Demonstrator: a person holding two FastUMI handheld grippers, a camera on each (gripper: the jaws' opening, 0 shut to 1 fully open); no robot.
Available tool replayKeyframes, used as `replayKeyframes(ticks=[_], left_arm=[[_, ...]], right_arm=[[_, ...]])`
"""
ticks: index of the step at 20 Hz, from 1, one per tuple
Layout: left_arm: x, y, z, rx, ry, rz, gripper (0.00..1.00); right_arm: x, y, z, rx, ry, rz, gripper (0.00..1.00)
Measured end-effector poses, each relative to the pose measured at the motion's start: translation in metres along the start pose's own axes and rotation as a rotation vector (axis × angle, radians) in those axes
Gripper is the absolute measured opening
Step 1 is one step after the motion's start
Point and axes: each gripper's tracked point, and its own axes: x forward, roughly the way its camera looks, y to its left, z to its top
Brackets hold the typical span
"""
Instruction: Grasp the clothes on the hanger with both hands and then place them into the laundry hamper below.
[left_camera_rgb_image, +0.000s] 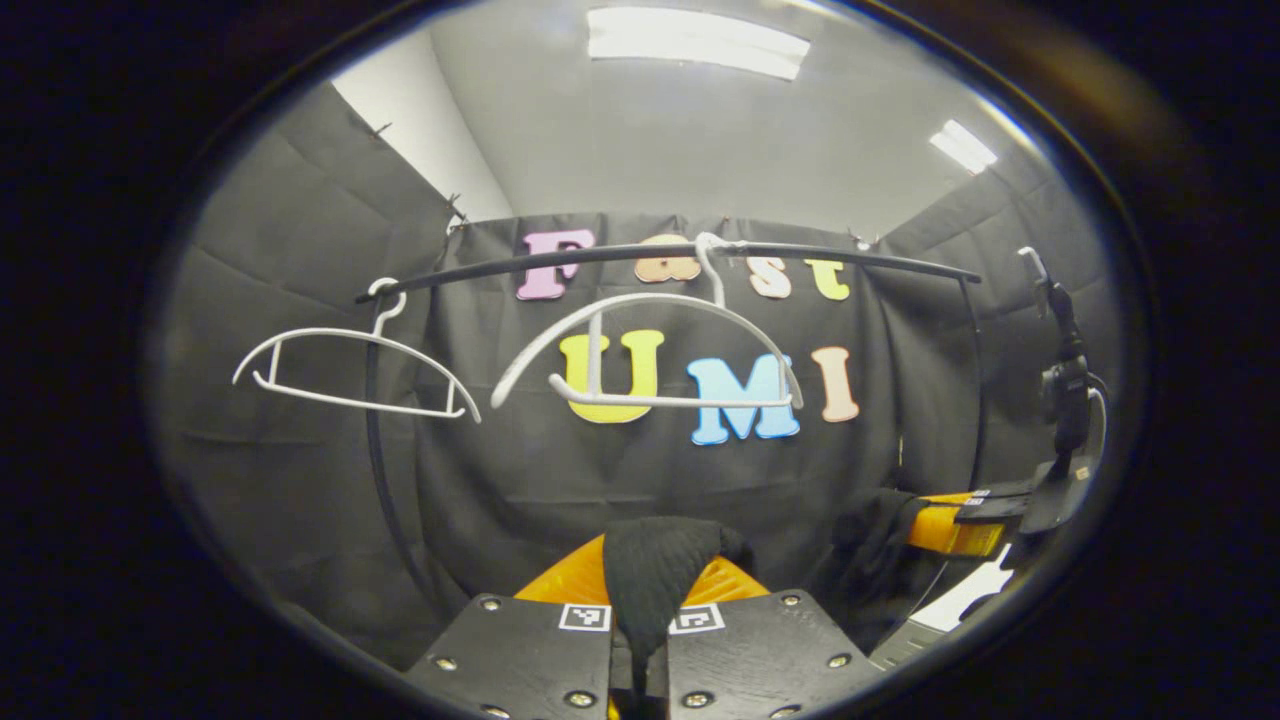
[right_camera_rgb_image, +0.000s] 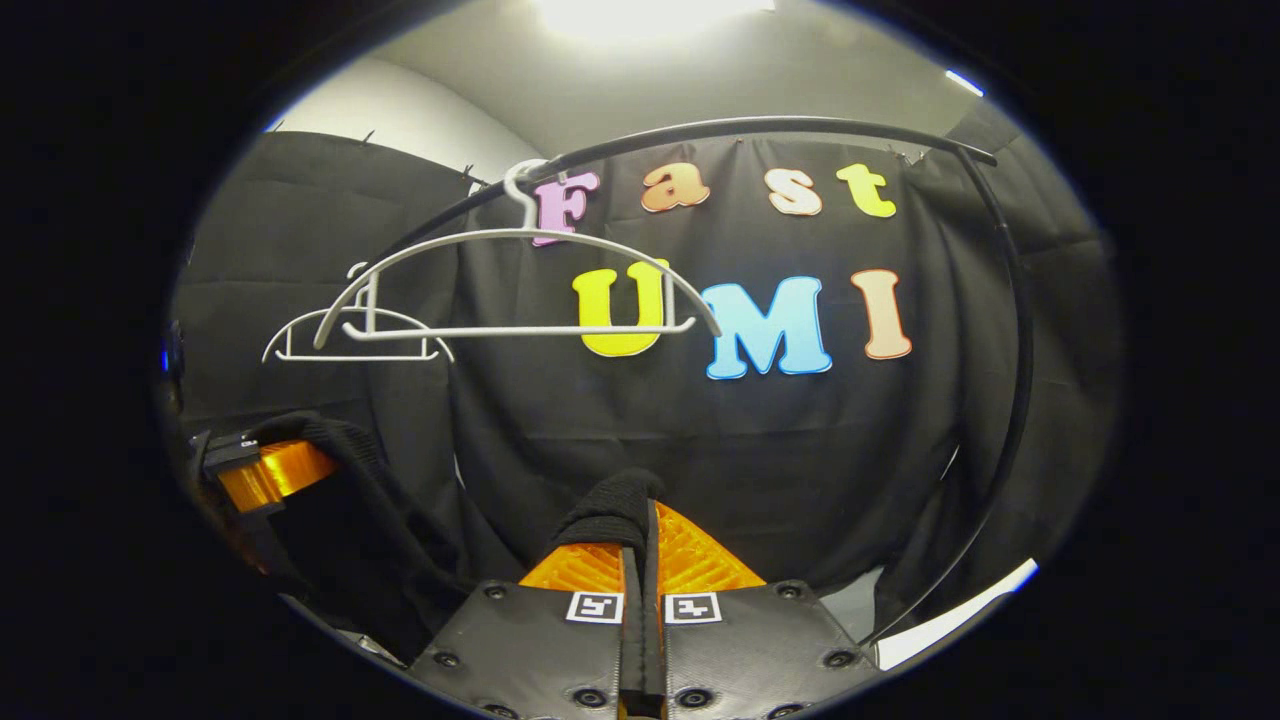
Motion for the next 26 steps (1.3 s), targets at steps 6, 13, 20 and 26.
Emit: replayKeyframes(ticks=[6,13,20,26], left_arm=[[-0.001,-0.028,-0.041,-0.009,0.040,-0.064,0.07],[-0.012,-0.051,-0.116,-0.018,0.174,-0.111,0.07],[-0.007,-0.054,-0.194,-0.031,0.275,-0.094,0.07],[-0.018,-0.059,-0.263,-0.007,0.387,-0.091,0.07]], right_arm=[[-0.009,0.025,-0.044,0.043,0.063,0.037,0.01],[-0.015,0.023,-0.126,0.039,0.206,0.008,0.01],[-0.016,0.007,-0.193,0.023,0.313,-0.034,0.01],[-0.024,-0.009,-0.252,0.017,0.406,-0.071,0.02]])
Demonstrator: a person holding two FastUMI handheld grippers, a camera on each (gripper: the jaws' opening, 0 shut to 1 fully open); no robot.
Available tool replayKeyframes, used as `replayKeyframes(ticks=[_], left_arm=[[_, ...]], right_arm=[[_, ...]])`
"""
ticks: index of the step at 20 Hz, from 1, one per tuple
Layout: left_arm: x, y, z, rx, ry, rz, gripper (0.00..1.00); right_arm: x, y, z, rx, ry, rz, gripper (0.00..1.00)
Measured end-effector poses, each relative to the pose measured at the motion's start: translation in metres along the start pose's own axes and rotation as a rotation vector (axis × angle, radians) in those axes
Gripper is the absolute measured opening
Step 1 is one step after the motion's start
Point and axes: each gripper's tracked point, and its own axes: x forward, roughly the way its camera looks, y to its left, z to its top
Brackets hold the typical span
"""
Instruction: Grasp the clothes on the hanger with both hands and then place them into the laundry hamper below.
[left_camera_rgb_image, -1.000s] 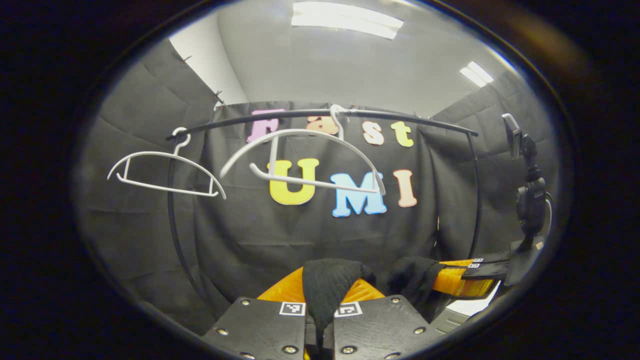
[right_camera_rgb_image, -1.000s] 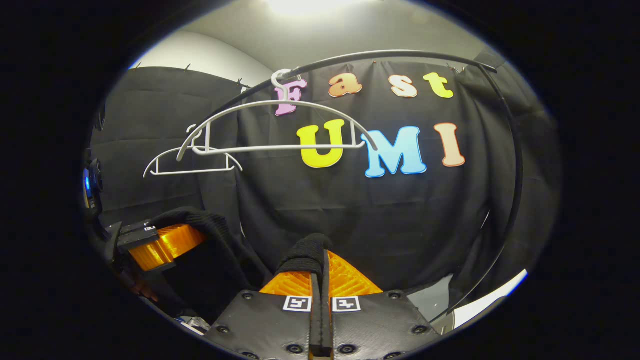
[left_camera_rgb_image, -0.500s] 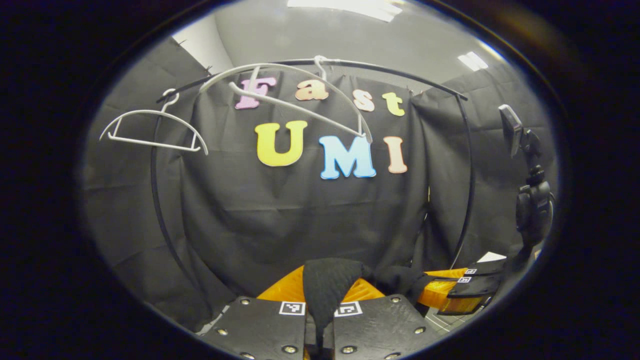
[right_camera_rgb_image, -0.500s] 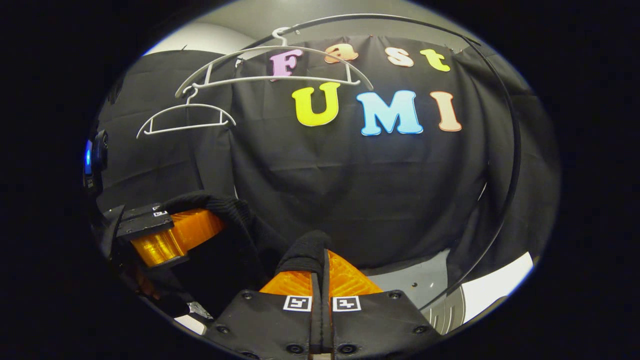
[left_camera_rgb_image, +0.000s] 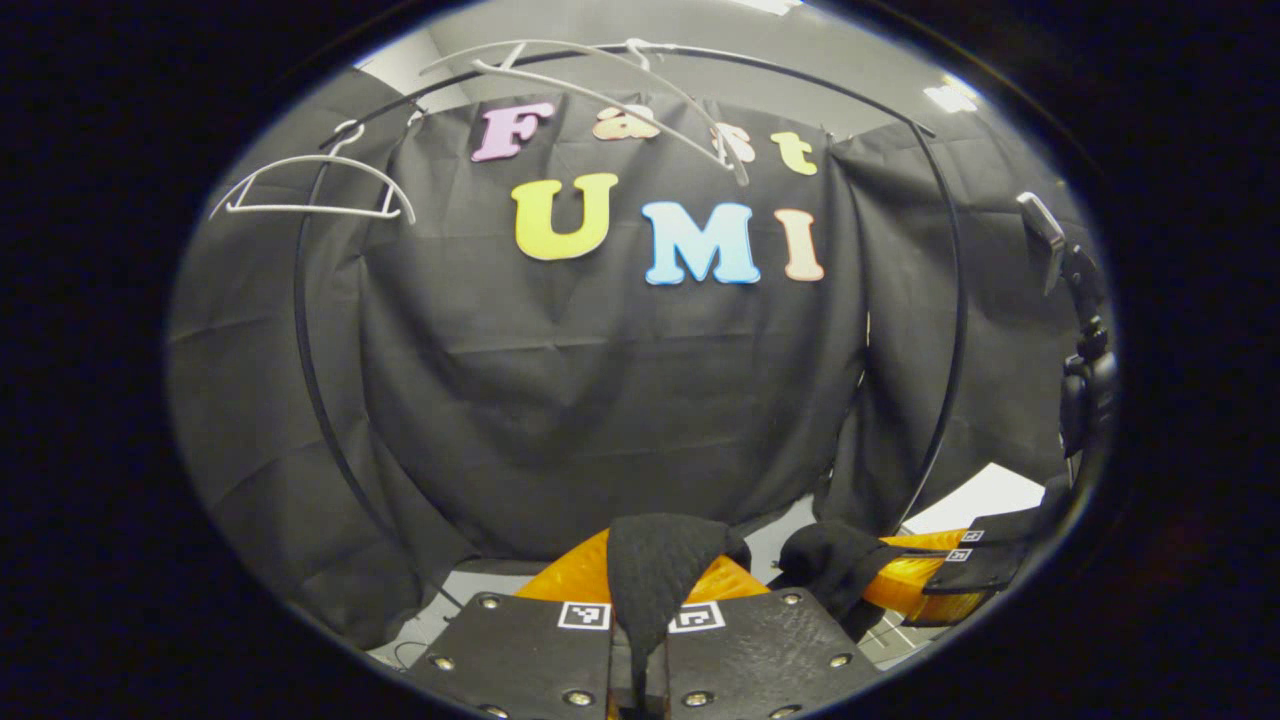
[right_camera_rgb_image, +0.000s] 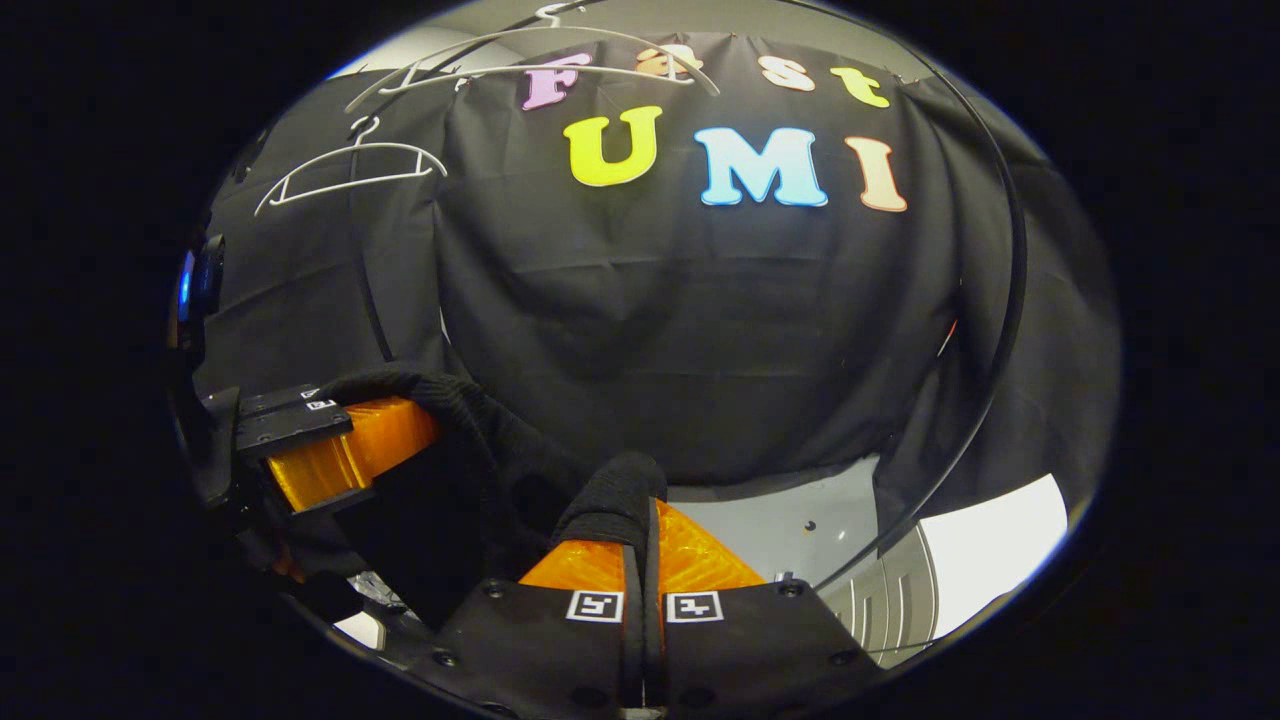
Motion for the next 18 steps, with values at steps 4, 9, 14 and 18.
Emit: replayKeyframes(ticks=[4,9,14,18], left_arm=[[0.005,-0.002,-0.045,0.014,0.093,0.004,0.07],[0.005,0.008,-0.093,0.015,0.218,0.035,0.07],[0.003,0.013,-0.139,0.035,0.364,0.055,0.07],[0.000,0.017,-0.149,0.022,0.410,0.068,0.10]], right_arm=[[0.012,-0.011,-0.035,-0.003,0.072,-0.028,0.02],[0.014,-0.018,-0.073,-0.010,0.150,-0.045,0.02],[0.012,-0.017,-0.092,-0.025,0.211,-0.039,0.02],[0.010,-0.017,-0.097,-0.050,0.248,-0.030,0.05]])
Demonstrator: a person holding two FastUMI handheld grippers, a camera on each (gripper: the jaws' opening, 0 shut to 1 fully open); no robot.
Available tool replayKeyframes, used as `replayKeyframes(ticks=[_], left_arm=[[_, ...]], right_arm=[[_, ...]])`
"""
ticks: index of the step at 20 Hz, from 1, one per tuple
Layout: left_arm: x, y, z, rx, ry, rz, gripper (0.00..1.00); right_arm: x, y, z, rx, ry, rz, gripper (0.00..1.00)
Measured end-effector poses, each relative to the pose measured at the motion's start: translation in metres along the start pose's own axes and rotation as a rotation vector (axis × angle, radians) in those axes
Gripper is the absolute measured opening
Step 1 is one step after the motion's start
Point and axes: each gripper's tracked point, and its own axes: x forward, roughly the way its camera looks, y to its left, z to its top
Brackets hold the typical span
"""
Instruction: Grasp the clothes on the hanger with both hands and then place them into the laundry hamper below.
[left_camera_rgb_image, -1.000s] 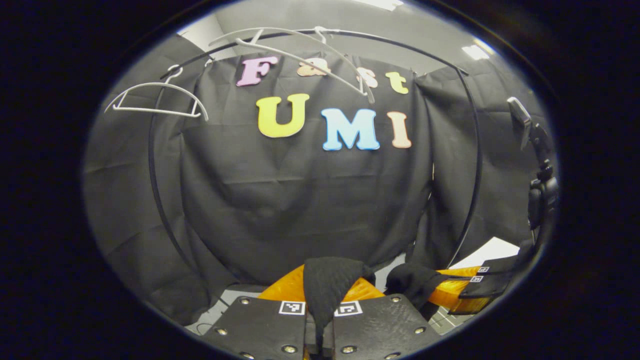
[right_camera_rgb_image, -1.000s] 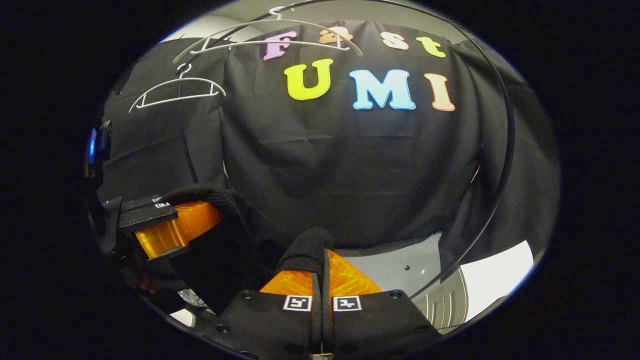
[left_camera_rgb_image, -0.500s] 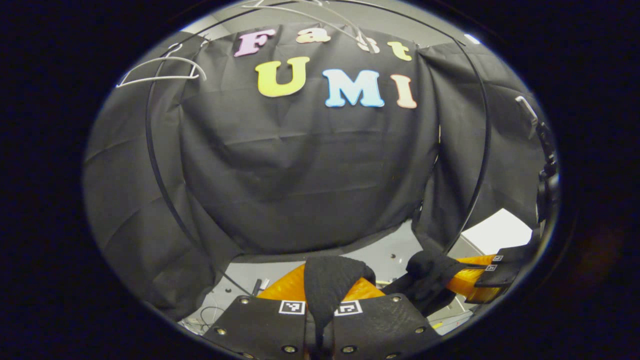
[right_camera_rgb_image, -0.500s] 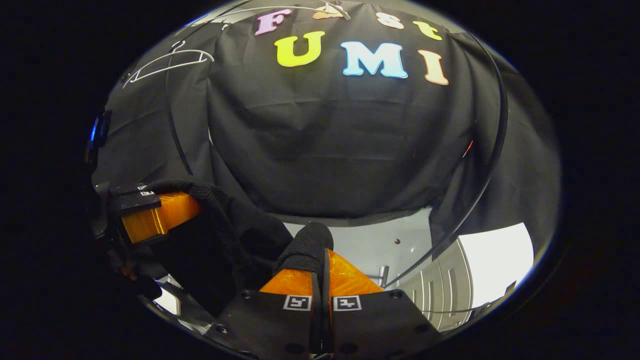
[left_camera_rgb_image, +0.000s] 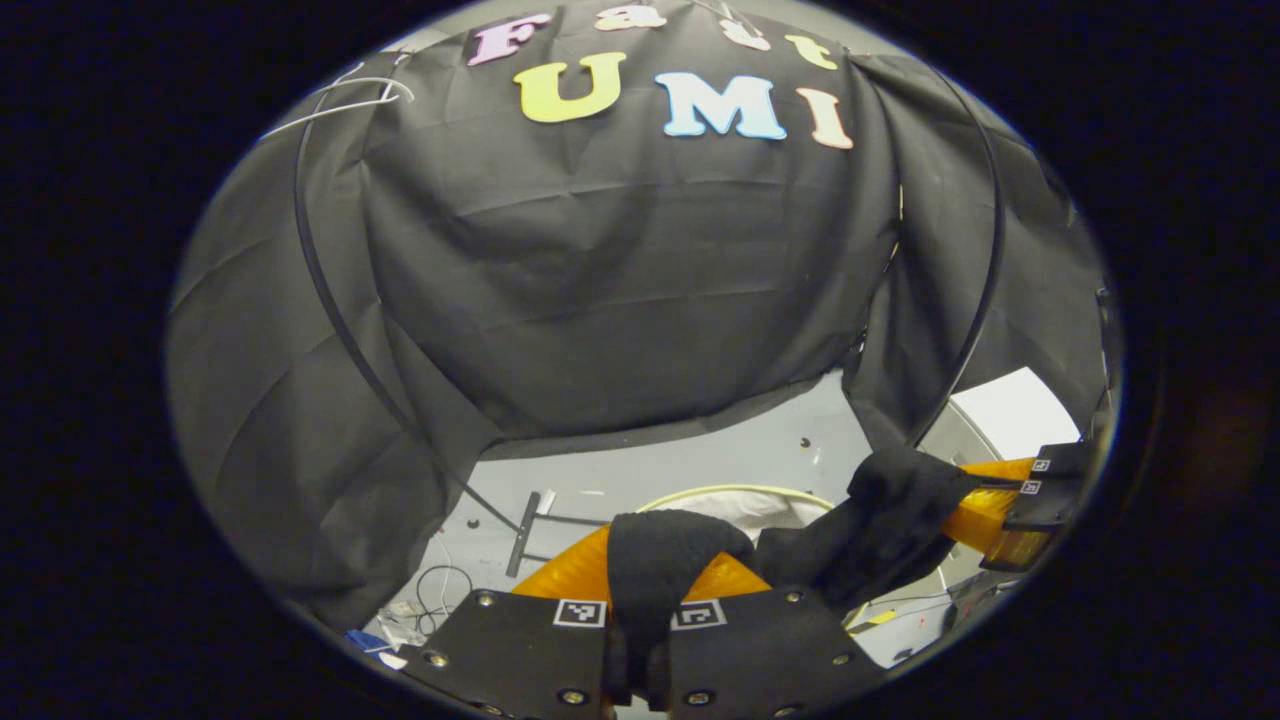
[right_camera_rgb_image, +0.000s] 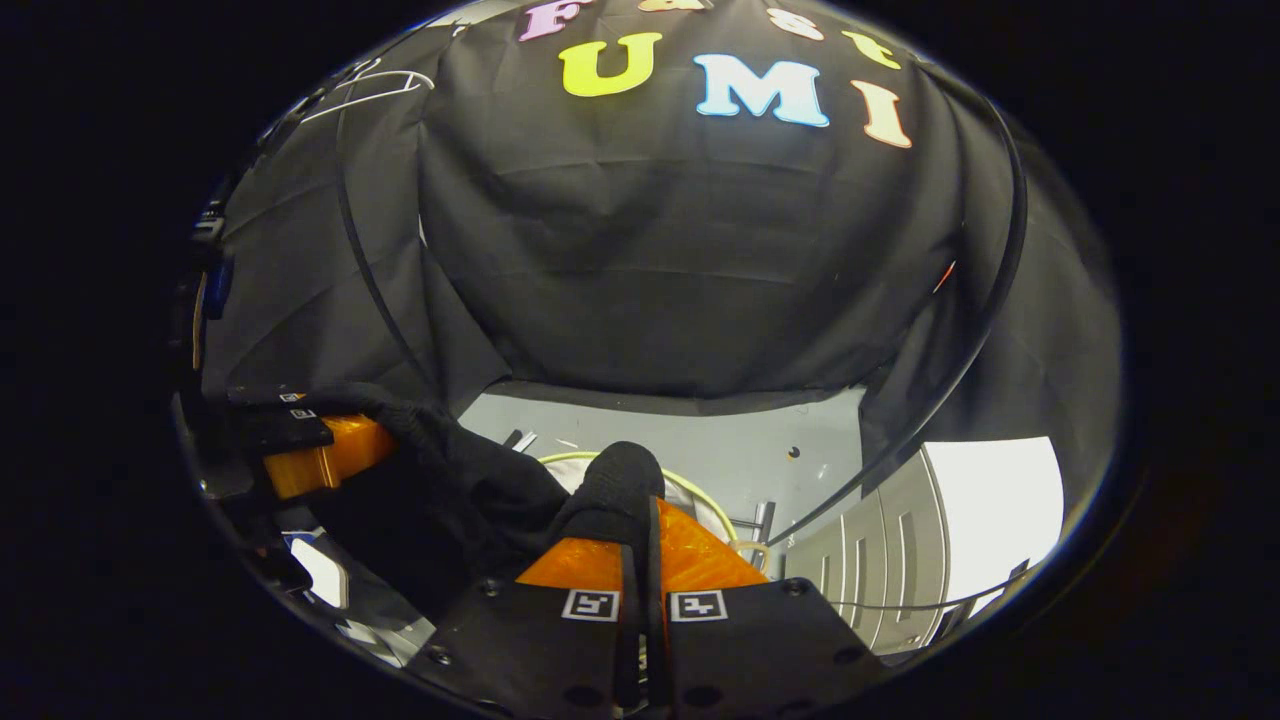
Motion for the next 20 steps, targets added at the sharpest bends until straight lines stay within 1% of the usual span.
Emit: replayKeyframes(ticks=[1,3,4,5,6,7,8,9,13,15,20], left_arm=[[-0.001,-0.002,-0.003,0.002,0.012,-0.006,0.11],[-0.002,0.001,-0.002,0.007,0.018,-0.005,0.13],[-0.003,0.003,-0.005,0.010,0.015,-0.002,0.21],[-0.006,0.004,-0.003,0.015,0.008,-0.004,0.25],[-0.009,0.003,-0.002,0.021,0.004,-0.007,0.40],[-0.012,0.003,0.000,0.027,-0.001,-0.008,0.56],[-0.015,0.003,0.001,0.035,0.000,-0.005,0.71],[-0.017,0.004,0.003,0.041,-0.003,-0.003,0.87],[-0.035,0.010,0.011,0.052,-0.030,0.004,0.87],[-0.045,0.016,0.016,0.054,-0.048,0.005,0.90],[-0.079,0.032,0.038,0.051,-0.116,0.007,0.91]], right_arm=[[-0.001,0.000,-0.001,-0.001,0.014,0.001,0.08],[-0.003,0.004,-0.006,0.004,0.035,0.014,0.10],[-0.005,0.004,-0.009,0.002,0.043,0.006,0.13],[-0.007,0.005,-0.010,0.001,0.049,0.011,0.13],[-0.006,0.006,-0.012,0.000,0.058,0.015,0.17],[-0.008,0.009,-0.011,-0.001,0.059,0.025,0.27],[-0.011,0.011,-0.008,-0.002,0.047,0.038,0.32],[-0.013,0.014,-0.001,-0.006,0.028,0.050,0.47],[-0.030,0.016,0.023,-0.055,-0.031,0.040,0.97],[-0.035,0.015,0.030,-0.051,-0.051,0.035,0.99],[-0.062,0.017,0.053,-0.040,-0.116,-0.001,0.99]])
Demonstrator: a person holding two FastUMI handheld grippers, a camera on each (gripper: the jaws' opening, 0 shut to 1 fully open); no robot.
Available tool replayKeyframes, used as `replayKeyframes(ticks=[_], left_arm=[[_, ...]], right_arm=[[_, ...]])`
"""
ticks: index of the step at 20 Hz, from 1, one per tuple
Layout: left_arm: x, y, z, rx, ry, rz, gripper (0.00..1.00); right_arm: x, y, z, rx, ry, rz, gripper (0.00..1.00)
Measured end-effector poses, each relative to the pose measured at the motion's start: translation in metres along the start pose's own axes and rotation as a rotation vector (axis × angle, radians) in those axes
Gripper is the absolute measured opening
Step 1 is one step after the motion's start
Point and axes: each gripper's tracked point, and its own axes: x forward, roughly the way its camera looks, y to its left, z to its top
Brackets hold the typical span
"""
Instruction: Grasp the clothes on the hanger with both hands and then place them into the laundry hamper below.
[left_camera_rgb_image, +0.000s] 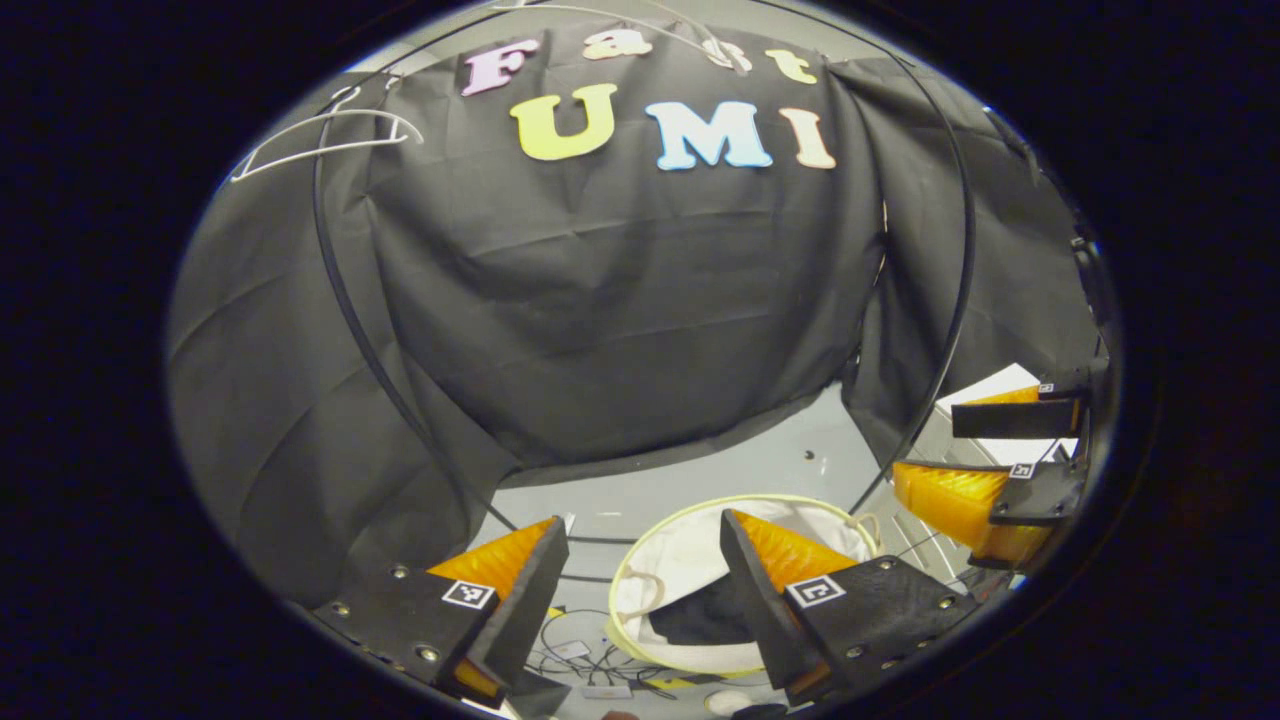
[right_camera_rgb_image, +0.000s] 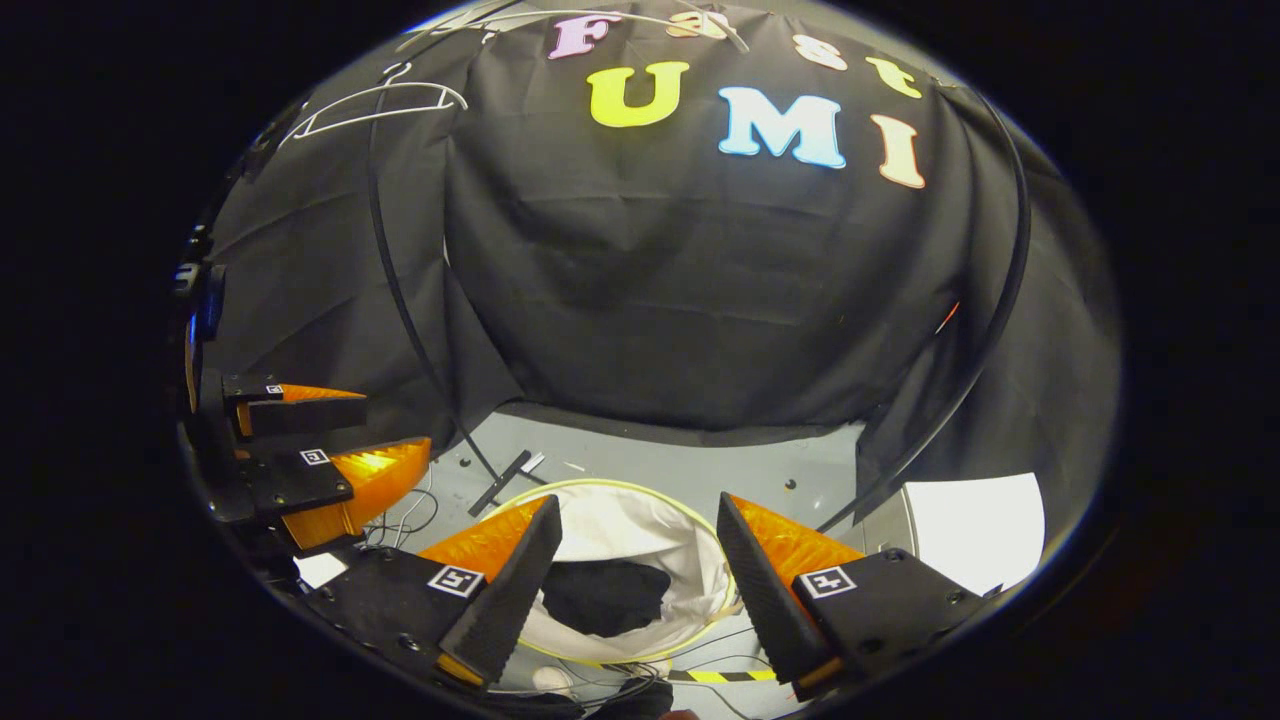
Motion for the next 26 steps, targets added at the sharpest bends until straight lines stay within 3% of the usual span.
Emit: replayKeyframes(ticks=[8,15,21,26], left_arm=[[-0.064,0.022,0.105,-0.023,-0.239,0.006,0.90],[-0.136,0.017,0.185,-0.061,-0.431,0.044,0.90],[-0.214,0.000,0.216,-0.115,-0.535,0.063,0.90],[-0.276,-0.008,0.239,-0.088,-0.622,0.099,0.89]], right_arm=[[-0.072,-0.025,0.085,0.028,-0.224,-0.075,0.98],[-0.143,-0.069,0.126,0.063,-0.378,-0.122,0.98],[-0.222,-0.106,0.155,0.062,-0.500,-0.147,0.97],[-0.282,-0.129,0.159,0.079,-0.583,-0.167,0.97]])
